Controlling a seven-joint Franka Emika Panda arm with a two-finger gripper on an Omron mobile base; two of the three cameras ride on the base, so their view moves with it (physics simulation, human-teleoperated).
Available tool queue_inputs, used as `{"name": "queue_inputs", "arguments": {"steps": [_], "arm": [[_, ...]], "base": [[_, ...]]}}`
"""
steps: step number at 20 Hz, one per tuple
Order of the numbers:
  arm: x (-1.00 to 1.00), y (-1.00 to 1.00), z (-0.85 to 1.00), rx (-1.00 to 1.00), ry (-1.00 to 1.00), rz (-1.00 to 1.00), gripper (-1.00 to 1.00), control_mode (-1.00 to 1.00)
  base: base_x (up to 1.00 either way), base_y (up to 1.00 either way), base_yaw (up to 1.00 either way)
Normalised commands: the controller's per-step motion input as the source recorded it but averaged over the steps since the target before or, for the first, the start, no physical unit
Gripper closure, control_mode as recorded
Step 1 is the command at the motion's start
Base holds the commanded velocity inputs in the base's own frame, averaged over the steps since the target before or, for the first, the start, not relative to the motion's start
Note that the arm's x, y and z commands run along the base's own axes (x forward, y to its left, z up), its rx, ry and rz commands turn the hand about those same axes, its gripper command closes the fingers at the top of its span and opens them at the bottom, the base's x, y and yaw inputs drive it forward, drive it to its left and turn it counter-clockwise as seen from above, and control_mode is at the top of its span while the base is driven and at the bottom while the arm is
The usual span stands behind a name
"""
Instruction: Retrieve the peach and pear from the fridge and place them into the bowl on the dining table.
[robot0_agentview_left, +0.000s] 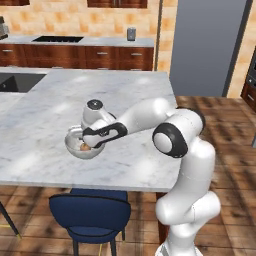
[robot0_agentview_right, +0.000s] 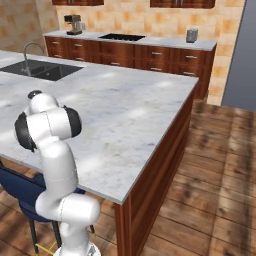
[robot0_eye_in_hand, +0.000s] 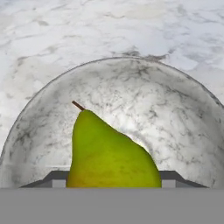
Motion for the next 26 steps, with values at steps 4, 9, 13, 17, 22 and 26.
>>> {"name": "queue_inputs", "arguments": {"steps": [4, 9, 13, 17, 22, 26], "arm": [[0.13, 0.0, 0.0, 0.0, 0.04, -0.1, -1.0, -1.0], [0.07, 0.0, 0.01, 0.0, 0.0, -0.11, -1.0, -1.0], [-0.88, -0.29, 0.65, 0.0, -0.07, -0.1, -1.0, -1.0], [-1.0, -0.68, 0.84, 0.04, -0.11, -0.11, -1.0, -1.0], [-1.0, -1.0, 0.95, 0.09, -0.13, -0.08, -1.0, -1.0], [-1.0, -0.94, 1.0, 0.06, -0.18, 0.0, -1.0, -1.0]], "base": [[0.0, 0.0, 0.0], [0.0, 0.0, 0.0], [0.0, 0.0, 0.0], [0.0, 0.0, 0.0], [0.0, 0.0, 0.0], [0.0, 0.0, 0.0]]}}
